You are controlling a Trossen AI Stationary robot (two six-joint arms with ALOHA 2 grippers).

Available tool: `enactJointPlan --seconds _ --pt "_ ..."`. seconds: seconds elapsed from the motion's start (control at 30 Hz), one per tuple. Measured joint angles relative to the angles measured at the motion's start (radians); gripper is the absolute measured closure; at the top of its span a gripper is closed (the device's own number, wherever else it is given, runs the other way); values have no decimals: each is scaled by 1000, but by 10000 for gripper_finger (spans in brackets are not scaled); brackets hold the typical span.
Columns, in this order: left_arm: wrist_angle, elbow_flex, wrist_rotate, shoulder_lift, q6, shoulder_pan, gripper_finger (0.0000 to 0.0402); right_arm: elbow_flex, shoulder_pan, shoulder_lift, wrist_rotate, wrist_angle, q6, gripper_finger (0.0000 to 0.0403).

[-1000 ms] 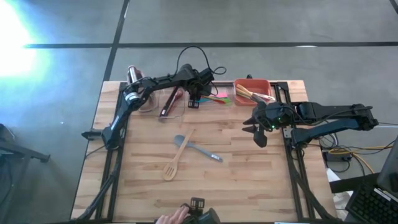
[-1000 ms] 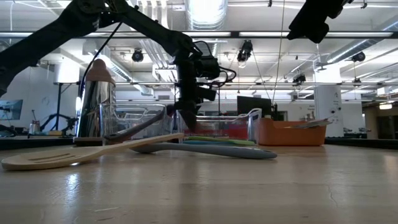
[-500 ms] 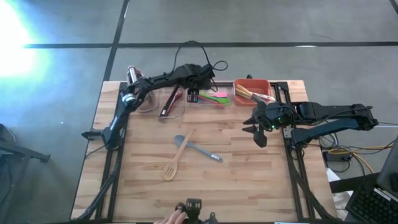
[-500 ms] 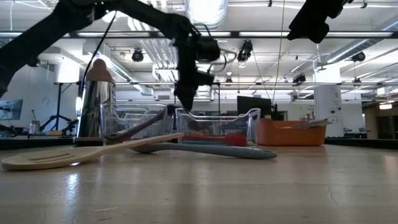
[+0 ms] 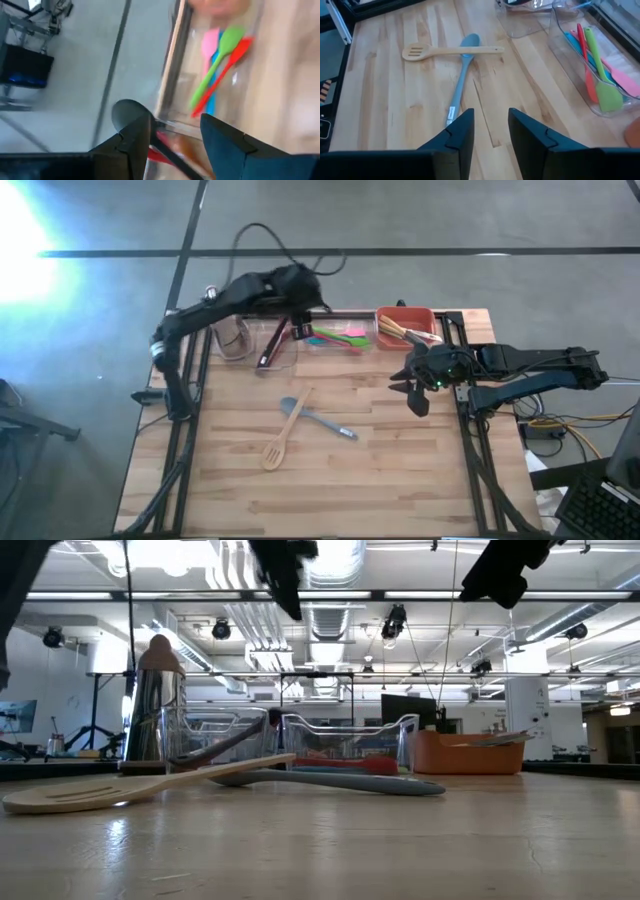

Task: Pick & Place Kitchen Items
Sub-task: Put the light brown serving spoon into the left transparent bin

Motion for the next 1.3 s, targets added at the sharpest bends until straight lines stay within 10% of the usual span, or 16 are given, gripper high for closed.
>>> enactJointPlan --seconds 0.27,0.67,1.3 --pt "-114 -66 283 -212 -295 -98 225 0 0 0 0 19 -4 301" --pt "-81 -485 302 -452 -763 -427 225 0 0 0 -1 39 -56 314" --pt "687 -1299 517 -511 -1192 -548 225 0 0 6 -1 83 -72 309"
